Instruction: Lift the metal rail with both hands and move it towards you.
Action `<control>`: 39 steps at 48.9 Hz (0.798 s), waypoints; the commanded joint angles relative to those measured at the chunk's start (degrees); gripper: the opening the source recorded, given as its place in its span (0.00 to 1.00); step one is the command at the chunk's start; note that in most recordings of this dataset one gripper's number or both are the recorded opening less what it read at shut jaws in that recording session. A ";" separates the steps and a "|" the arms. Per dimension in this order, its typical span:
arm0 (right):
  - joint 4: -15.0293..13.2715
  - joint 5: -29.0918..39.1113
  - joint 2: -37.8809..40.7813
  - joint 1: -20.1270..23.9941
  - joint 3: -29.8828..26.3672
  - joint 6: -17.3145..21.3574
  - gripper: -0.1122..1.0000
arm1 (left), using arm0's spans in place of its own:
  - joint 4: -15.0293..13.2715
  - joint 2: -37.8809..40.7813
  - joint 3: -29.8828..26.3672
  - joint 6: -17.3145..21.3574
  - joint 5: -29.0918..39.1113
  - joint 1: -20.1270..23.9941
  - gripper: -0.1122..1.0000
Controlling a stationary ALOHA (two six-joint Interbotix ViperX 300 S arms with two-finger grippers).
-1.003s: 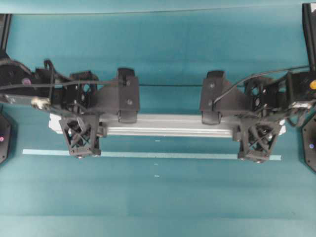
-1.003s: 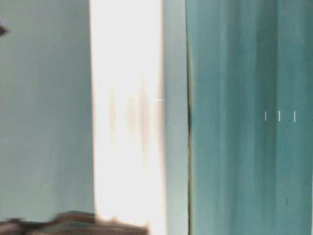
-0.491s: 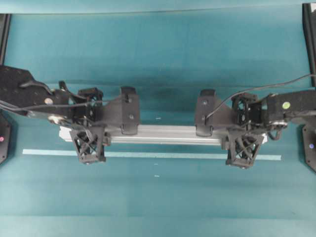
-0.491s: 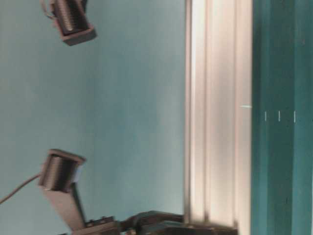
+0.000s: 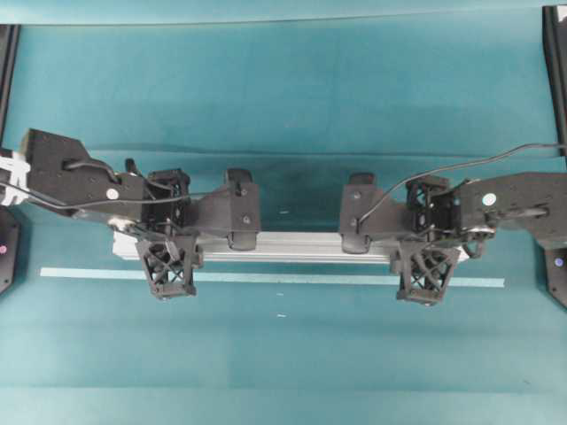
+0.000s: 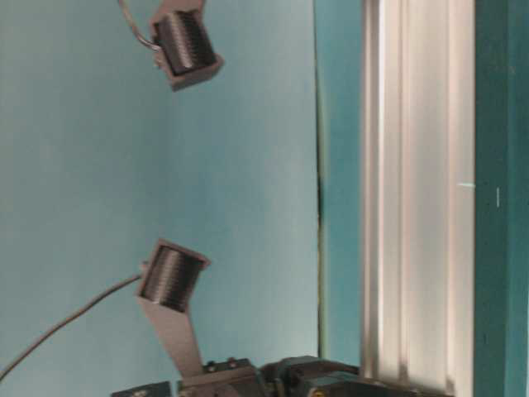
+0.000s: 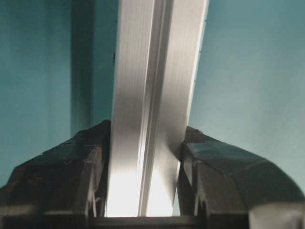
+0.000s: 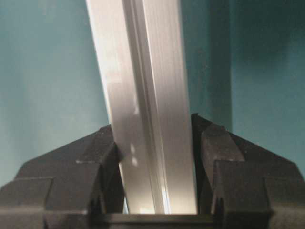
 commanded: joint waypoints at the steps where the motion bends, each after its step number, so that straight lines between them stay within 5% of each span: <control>1: 0.35 -1.58 0.53 0.00 -0.79 0.79 0.46 | -0.26 -0.35 -0.26 -4.04 -1.49 0.35 0.36; 39: 1.14 -6.68 4.31 1.14 1.14 1.05 0.46 | -0.26 -0.18 3.96 -6.68 -6.94 -0.62 0.36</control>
